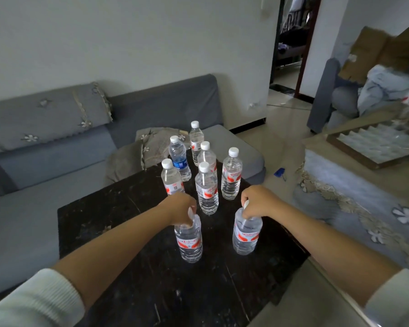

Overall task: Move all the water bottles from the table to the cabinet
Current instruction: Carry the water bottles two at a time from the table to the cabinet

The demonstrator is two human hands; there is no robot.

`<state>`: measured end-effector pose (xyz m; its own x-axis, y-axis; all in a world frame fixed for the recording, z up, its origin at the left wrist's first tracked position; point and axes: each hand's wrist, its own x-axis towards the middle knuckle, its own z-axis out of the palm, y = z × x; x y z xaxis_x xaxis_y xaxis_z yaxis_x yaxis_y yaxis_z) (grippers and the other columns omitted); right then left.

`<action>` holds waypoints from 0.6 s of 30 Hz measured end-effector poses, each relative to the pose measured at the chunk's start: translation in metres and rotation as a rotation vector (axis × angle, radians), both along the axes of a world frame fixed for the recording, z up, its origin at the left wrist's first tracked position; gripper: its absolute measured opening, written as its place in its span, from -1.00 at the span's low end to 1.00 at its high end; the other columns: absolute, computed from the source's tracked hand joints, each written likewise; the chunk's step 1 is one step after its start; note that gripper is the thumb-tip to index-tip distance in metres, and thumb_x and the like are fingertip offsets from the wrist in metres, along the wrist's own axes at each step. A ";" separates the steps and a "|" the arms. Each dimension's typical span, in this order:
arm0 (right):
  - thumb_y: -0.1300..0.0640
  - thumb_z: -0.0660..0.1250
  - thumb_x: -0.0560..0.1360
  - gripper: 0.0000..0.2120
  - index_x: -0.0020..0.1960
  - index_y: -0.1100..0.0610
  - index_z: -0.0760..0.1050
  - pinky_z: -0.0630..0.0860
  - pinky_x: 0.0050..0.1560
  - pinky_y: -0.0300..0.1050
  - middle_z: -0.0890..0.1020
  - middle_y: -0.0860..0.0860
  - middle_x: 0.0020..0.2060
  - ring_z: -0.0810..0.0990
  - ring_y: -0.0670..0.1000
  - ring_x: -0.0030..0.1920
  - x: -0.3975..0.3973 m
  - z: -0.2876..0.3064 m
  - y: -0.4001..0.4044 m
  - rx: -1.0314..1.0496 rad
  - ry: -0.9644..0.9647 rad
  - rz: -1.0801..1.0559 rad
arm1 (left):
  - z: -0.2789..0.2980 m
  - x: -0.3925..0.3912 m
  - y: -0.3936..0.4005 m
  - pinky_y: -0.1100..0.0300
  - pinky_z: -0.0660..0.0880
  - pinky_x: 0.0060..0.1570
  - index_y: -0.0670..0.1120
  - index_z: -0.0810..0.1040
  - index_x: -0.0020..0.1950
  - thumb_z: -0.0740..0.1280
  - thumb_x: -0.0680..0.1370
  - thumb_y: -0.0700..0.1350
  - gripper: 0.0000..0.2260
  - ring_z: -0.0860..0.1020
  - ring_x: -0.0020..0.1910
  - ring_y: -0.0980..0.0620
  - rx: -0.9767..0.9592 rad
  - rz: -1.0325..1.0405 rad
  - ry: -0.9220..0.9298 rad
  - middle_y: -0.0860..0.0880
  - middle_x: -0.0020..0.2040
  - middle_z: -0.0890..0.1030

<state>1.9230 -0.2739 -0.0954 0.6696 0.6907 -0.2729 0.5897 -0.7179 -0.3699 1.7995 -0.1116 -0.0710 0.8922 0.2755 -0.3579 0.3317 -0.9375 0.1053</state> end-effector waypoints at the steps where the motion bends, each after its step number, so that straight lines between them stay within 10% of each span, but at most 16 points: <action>1: 0.18 0.41 0.32 -0.90 -0.20 0.14 0.51 0.41 -0.24 -0.19 0.53 0.02 -0.17 0.52 0.00 -0.13 -0.002 0.005 -0.006 -0.005 -0.003 -0.006 | 0.002 0.004 -0.006 0.20 0.45 0.19 -0.11 0.51 0.27 0.39 0.48 -0.14 -0.64 0.50 0.24 -0.04 -0.001 -0.033 -0.008 -0.09 0.24 0.56; 18: 0.24 0.42 0.36 -0.76 0.01 0.28 0.58 0.32 -0.32 -0.24 0.47 0.02 -0.17 0.43 0.00 -0.12 -0.125 0.015 -0.179 0.078 -0.021 -0.640 | 0.007 0.044 -0.168 0.22 0.38 -0.02 -0.18 0.58 0.15 0.35 0.46 -0.20 -0.74 0.52 0.17 -0.08 -0.012 -0.930 -0.118 -0.12 0.16 0.60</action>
